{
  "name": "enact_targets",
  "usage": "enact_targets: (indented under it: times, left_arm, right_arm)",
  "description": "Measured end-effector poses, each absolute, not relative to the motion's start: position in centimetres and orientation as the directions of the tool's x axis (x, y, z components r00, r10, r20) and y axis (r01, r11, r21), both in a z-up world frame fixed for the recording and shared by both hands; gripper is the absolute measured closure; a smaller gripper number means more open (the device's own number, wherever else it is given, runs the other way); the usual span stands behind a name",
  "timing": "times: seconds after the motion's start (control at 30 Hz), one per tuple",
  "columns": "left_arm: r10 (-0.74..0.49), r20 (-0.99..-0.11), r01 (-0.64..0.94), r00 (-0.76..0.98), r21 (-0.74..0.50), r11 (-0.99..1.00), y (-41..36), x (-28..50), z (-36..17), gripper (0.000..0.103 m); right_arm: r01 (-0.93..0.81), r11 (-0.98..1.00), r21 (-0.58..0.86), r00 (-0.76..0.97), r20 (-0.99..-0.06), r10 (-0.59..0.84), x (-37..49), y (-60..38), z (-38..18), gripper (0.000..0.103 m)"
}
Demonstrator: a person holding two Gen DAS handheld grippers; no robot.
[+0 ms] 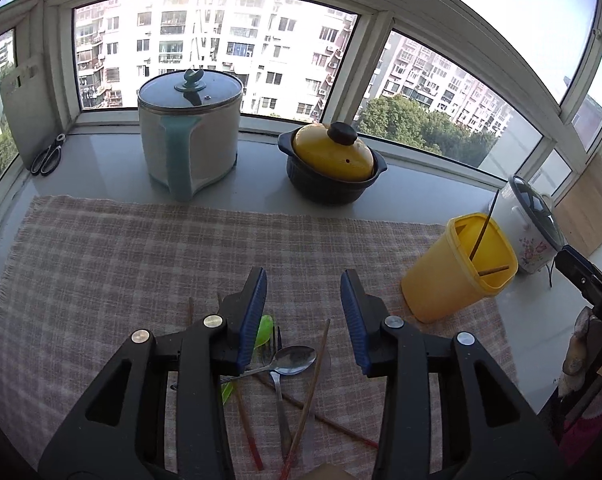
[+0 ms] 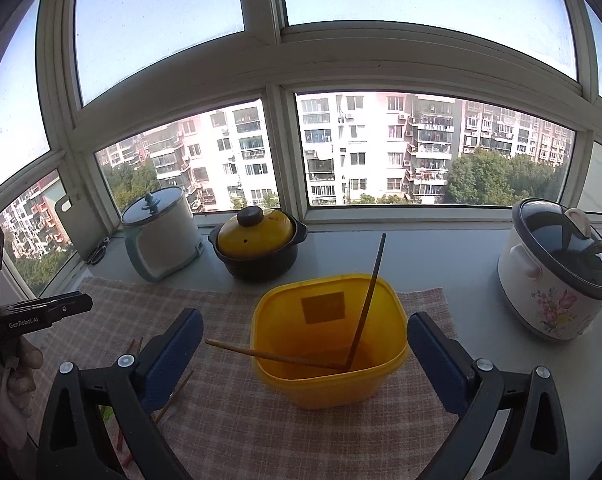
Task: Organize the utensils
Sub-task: 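Move the open left tool back over the utensils on the cloth, then close the left tool on the metal spoon handle while the right tool grasps a wooden chopstick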
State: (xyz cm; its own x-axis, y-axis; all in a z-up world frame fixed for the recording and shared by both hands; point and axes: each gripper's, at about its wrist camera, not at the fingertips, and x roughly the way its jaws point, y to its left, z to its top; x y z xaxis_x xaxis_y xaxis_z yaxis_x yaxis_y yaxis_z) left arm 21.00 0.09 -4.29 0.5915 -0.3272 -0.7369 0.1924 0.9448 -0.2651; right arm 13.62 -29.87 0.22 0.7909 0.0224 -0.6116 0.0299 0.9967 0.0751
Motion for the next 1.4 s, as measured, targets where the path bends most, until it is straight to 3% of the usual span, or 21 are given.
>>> enact_targets:
  times: [0.33, 0.6, 0.67, 1.03, 1.27, 1.4]
  left_arm:
    - [-0.289, -0.816, 0.167, 0.5, -0.237, 0.957, 4.8, 21.1, -8.5, 0.065]
    - [-0.305, -0.851, 0.194, 0.427, -0.244, 0.95, 5.5, 21.4, -11.1, 0.065]
    - [-0.303, -0.858, 0.186, 0.415, -0.246, 0.951, 5.7, 21.7, -11.8, 0.065]
    - [-0.288, -0.89, 0.144, 0.353, -0.252, 0.957, 7.1, 22.7, -15.6, 0.071]
    - [-0.308, -0.89, 0.167, 0.337, -0.265, 0.95, 7.1, 22.8, -16.0, 0.077]
    - [-0.34, -0.885, 0.207, 0.318, -0.285, 0.936, 6.5, 22.4, -16.0, 0.078]
  right_arm:
    - [-0.071, 0.995, 0.071, 0.746, -0.659, 0.101, 11.9, -25.1, -1.5, 0.001]
    - [-0.143, 0.986, 0.087, 0.666, -0.729, 0.161, 11.7, -22.0, -4.8, 0.008]
    - [-0.15, 0.983, 0.101, 0.64, -0.748, 0.175, 11.9, -21.6, -5.7, 0.015]
    - [-0.245, 0.959, 0.139, 0.481, -0.842, 0.245, 12.8, -18.0, -10.7, 0.032]
    - [-0.236, 0.943, 0.237, 0.381, -0.87, 0.314, 14.5, -16.7, -13.3, 0.061]
    - [-0.216, 0.926, 0.309, 0.332, -0.869, 0.368, 15.8, -15.8, -14.7, 0.065]
